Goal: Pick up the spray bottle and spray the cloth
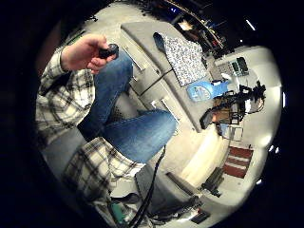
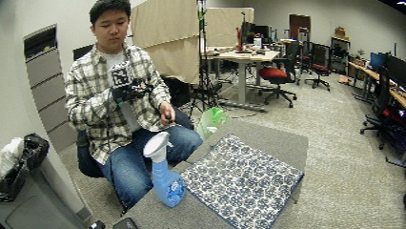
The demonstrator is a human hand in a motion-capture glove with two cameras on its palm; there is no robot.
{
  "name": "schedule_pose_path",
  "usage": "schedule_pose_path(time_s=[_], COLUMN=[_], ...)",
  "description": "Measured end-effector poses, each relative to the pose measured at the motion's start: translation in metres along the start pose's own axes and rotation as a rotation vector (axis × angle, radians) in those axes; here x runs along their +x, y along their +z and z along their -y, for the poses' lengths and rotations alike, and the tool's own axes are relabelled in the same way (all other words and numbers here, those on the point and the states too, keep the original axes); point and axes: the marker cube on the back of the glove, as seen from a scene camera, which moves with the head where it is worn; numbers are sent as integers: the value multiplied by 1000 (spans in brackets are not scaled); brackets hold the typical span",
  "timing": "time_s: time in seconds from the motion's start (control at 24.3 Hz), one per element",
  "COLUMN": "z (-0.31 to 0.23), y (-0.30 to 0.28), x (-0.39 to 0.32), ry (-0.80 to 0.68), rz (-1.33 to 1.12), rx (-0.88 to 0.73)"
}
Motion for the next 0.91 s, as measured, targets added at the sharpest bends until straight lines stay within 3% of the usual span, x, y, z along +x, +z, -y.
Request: schedule_pose_path(time_s=[0.41,0.91], z=[-2,2], y=[2,21], x=[0,41], ry=[-21,97], rz=[21,86], rx=[-18,18])
